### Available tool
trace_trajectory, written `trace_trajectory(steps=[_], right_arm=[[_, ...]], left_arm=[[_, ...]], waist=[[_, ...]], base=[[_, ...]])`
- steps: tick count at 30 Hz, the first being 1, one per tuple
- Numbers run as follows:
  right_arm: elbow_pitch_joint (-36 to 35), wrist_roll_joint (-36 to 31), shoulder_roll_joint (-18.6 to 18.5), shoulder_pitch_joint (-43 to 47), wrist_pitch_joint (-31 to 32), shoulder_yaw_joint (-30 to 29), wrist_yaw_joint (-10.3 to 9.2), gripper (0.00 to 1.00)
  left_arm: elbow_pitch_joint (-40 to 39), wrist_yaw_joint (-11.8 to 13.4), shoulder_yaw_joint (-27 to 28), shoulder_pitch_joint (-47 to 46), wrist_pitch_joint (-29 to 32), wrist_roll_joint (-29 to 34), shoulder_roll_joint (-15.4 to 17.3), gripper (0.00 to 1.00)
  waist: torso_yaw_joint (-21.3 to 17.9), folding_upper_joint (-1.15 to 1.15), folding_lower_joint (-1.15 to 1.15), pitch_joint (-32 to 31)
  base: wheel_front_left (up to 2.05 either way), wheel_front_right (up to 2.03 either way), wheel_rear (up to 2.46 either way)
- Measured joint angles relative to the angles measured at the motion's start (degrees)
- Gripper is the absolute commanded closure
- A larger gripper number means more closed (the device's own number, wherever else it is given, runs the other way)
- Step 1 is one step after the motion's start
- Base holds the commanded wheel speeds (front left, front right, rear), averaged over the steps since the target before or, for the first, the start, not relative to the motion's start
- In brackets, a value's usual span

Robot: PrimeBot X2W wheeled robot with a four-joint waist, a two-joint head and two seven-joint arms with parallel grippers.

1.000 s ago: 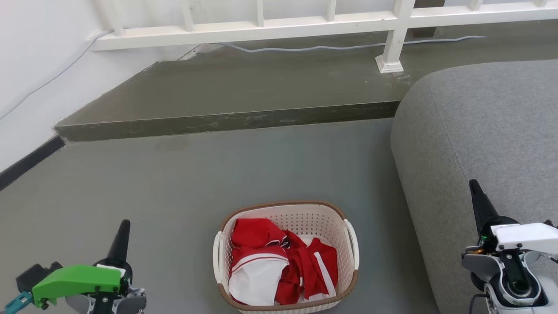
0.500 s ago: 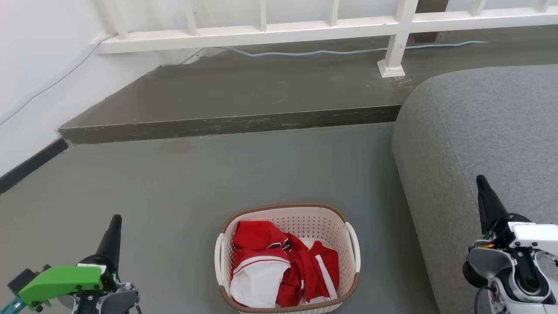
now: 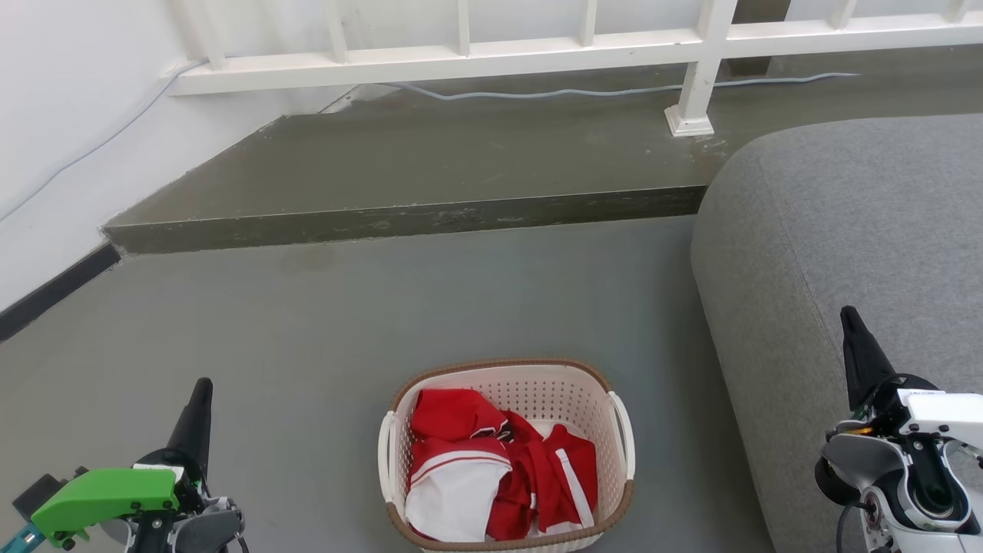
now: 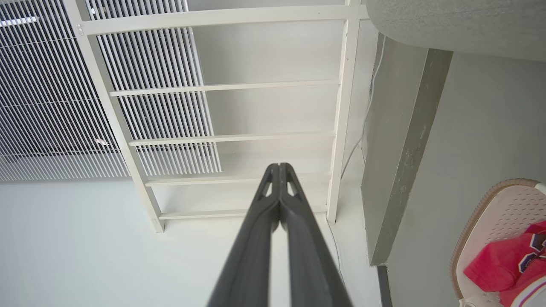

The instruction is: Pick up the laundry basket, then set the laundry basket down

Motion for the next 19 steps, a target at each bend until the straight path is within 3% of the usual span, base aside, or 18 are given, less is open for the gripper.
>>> trace_trajectory(steps=[19], right_arm=[[0.29,0.0,0.02,-0.01,0.08,-0.13,0.01,1.0]], left_arm=[[0.31,0.0,0.13,-0.21,0.01,0.0,0.0,1.0]], waist=[[0.0,0.0,0.0,-0.01]], base=[[0.0,0.0,0.0]])
